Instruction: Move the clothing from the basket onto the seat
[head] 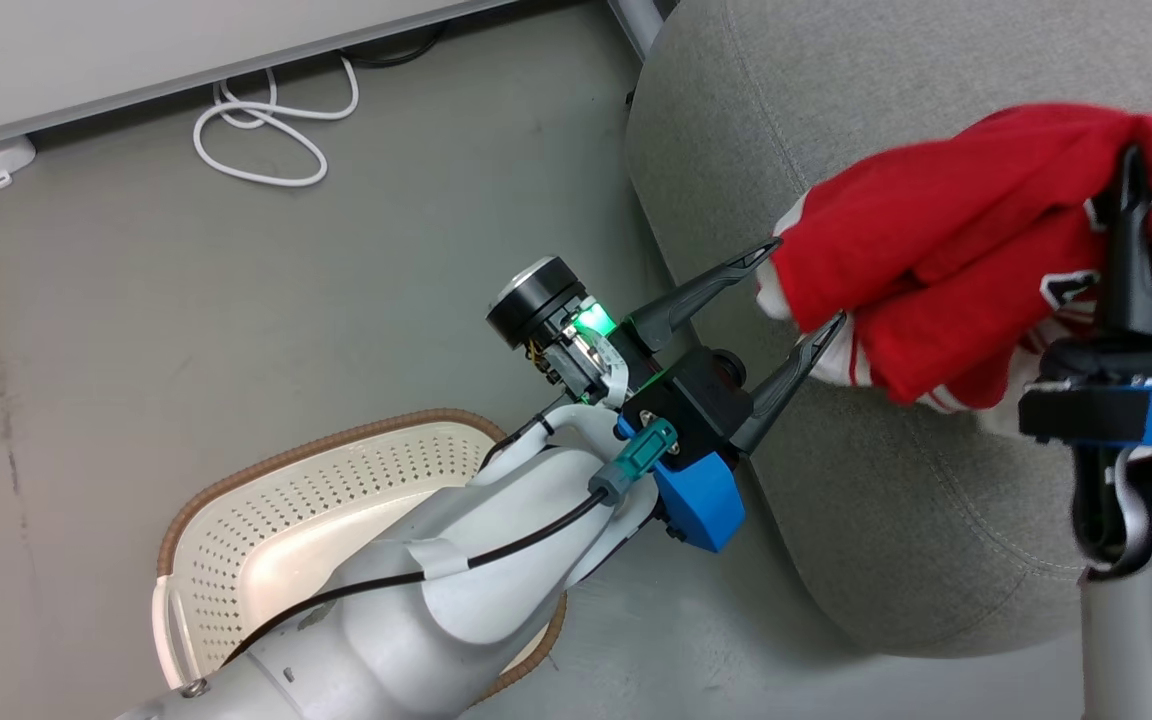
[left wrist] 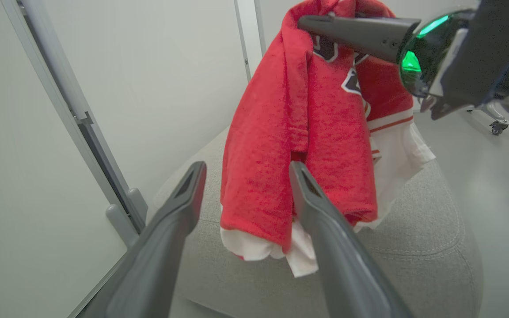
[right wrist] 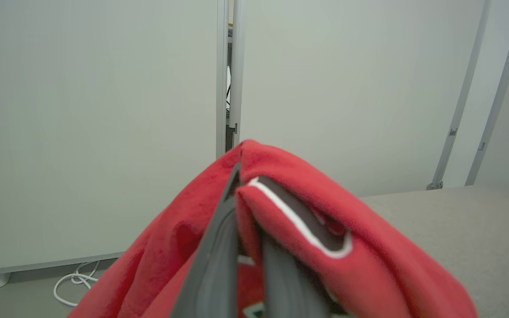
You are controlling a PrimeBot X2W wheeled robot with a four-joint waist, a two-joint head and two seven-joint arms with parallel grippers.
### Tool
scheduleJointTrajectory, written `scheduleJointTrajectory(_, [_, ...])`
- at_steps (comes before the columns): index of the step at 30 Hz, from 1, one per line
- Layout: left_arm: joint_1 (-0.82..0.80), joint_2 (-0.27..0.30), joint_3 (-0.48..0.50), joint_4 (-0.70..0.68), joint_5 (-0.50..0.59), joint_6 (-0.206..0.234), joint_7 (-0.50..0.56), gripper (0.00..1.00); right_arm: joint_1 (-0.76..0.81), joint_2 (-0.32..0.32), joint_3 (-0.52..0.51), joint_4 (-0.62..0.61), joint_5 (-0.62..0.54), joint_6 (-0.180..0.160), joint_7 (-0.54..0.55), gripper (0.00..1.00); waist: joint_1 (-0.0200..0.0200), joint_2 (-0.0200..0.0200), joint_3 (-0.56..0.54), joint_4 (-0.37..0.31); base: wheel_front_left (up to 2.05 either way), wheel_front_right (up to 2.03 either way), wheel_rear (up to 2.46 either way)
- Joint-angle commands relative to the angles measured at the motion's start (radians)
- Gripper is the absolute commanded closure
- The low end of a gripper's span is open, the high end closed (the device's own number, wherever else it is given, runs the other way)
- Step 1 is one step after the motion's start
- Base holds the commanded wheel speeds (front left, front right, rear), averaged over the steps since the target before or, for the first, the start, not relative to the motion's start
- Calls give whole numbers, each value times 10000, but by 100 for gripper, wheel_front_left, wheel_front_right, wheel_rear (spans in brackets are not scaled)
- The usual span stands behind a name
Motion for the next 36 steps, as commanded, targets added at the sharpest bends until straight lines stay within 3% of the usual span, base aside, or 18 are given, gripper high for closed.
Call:
scheduleJointTrajectory(1, [-130, 63, 67, -24, 44, 25, -28, 0, -387, -8, -140, -198, -155, 5, -39, 100, 0, -1, 193, 68, 0, 0, 0])
scheduleJointTrajectory(12, [-660, 263, 203, -217, 293, 95, -28, 0, -2882, -902, -1418, -696, -421, 5, -39, 100, 0, -1, 1556, 498, 0, 0, 0])
scheduleJointTrajectory(21, [-1428, 379, 478, -452, 571, 216, -28, 0, -4952, -2481, -2952, -430, -473, 3, -38, 100, 0, -1, 3203, 1120, 0, 0, 0])
scheduleJointTrajectory(30, [-1795, 493, 628, -583, 791, 226, -28, 0, -6232, -4200, -3518, 1662, -469, 3, -38, 100, 0, -1, 4026, 1310, 0, 0, 0])
scheduleJointTrajectory(36, [-1825, 533, 652, -551, 829, 179, -28, 0, -6395, -4433, -3519, 3205, -683, 3, -39, 100, 0, -1, 4217, 1332, 0, 0, 0])
